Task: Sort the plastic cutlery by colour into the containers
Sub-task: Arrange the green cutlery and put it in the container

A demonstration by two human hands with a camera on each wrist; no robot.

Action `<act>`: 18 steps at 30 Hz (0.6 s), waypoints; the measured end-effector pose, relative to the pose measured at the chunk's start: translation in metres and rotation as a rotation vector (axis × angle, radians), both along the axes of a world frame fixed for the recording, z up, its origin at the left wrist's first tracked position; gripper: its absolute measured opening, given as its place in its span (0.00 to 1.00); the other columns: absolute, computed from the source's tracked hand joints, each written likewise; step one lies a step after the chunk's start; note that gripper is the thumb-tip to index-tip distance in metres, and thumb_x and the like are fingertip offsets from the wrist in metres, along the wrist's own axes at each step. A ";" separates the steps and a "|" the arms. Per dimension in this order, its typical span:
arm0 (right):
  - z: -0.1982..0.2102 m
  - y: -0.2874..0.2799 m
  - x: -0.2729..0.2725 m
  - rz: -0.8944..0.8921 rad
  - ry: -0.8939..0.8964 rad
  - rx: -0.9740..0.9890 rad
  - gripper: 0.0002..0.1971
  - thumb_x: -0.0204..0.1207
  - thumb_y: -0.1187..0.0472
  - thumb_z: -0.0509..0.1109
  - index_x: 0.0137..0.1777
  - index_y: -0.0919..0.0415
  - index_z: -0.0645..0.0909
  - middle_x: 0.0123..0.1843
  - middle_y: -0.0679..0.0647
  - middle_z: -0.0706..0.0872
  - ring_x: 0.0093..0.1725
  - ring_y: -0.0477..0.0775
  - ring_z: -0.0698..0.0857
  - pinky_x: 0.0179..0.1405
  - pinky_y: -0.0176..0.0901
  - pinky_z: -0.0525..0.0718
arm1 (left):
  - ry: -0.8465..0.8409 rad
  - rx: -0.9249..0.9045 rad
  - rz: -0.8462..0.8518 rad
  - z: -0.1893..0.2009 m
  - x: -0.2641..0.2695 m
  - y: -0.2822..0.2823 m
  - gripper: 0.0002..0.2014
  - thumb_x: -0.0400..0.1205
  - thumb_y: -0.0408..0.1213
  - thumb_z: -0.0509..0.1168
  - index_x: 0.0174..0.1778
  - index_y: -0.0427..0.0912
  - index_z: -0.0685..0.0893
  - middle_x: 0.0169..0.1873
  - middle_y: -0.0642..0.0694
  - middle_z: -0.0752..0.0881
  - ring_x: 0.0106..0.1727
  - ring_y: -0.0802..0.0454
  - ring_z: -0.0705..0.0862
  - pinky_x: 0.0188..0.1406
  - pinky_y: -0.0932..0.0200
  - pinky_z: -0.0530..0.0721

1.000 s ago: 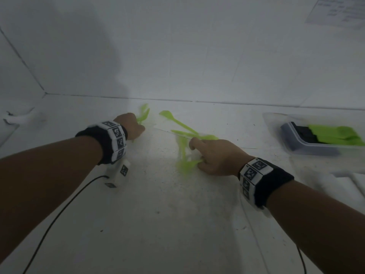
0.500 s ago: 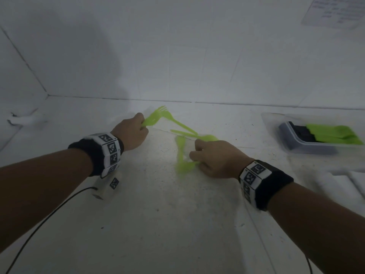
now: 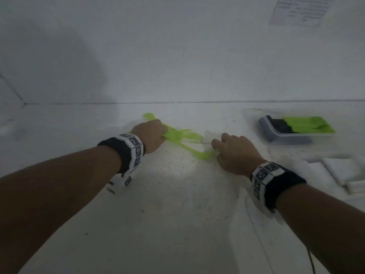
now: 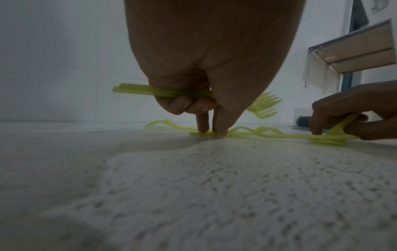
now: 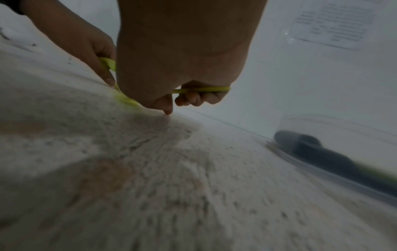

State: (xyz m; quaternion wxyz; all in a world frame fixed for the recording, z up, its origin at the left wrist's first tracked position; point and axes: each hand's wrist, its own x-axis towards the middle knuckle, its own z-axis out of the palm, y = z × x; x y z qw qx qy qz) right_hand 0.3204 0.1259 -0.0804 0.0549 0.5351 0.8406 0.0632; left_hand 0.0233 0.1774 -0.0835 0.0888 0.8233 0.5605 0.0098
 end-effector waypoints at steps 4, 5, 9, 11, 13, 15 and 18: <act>0.003 0.000 0.018 -0.213 -0.040 -0.001 0.15 0.83 0.57 0.60 0.68 0.54 0.73 0.58 0.56 0.77 0.52 0.58 0.79 0.51 0.53 0.75 | 0.040 0.004 -0.004 0.002 0.002 0.001 0.13 0.89 0.44 0.61 0.61 0.39 0.82 0.58 0.38 0.81 0.62 0.37 0.82 0.56 0.48 0.79; 0.003 0.002 0.021 -0.278 -0.031 -0.021 0.15 0.83 0.57 0.59 0.68 0.54 0.72 0.58 0.56 0.77 0.53 0.58 0.79 0.51 0.53 0.76 | 0.044 -0.010 -0.006 0.003 0.000 0.000 0.12 0.89 0.44 0.60 0.59 0.39 0.82 0.57 0.38 0.81 0.60 0.37 0.82 0.55 0.49 0.79; 0.005 0.011 0.017 -0.521 0.318 -0.096 0.13 0.84 0.56 0.61 0.65 0.57 0.72 0.58 0.56 0.76 0.49 0.59 0.79 0.46 0.50 0.75 | 0.056 -0.039 0.003 0.006 -0.012 -0.007 0.09 0.88 0.42 0.59 0.51 0.40 0.78 0.49 0.42 0.77 0.55 0.38 0.82 0.53 0.49 0.79; 0.008 0.016 0.006 -0.482 0.541 -0.073 0.12 0.84 0.55 0.63 0.64 0.56 0.76 0.56 0.52 0.76 0.50 0.58 0.81 0.48 0.48 0.75 | 0.043 -0.040 0.025 0.006 -0.017 -0.012 0.08 0.88 0.43 0.60 0.48 0.43 0.75 0.47 0.45 0.75 0.54 0.39 0.81 0.53 0.50 0.79; 0.011 0.017 -0.013 -0.289 0.611 -0.073 0.12 0.84 0.52 0.67 0.64 0.52 0.80 0.55 0.50 0.80 0.54 0.56 0.83 0.49 0.47 0.77 | 0.007 -0.032 0.048 0.006 -0.022 -0.017 0.08 0.87 0.44 0.61 0.51 0.43 0.76 0.47 0.46 0.74 0.52 0.41 0.80 0.53 0.49 0.80; 0.012 0.015 -0.035 -0.100 0.488 -0.150 0.16 0.84 0.46 0.68 0.68 0.48 0.82 0.60 0.50 0.82 0.61 0.54 0.83 0.55 0.48 0.80 | -0.030 -0.016 0.077 0.006 -0.031 -0.021 0.09 0.87 0.45 0.63 0.53 0.44 0.75 0.46 0.47 0.74 0.48 0.43 0.78 0.50 0.50 0.79; 0.007 0.013 -0.061 -0.009 0.344 -0.215 0.16 0.85 0.45 0.67 0.70 0.45 0.83 0.65 0.50 0.83 0.65 0.55 0.82 0.60 0.49 0.81 | -0.062 0.007 0.139 0.006 -0.048 -0.027 0.10 0.87 0.47 0.62 0.47 0.47 0.70 0.41 0.48 0.74 0.45 0.43 0.78 0.43 0.52 0.73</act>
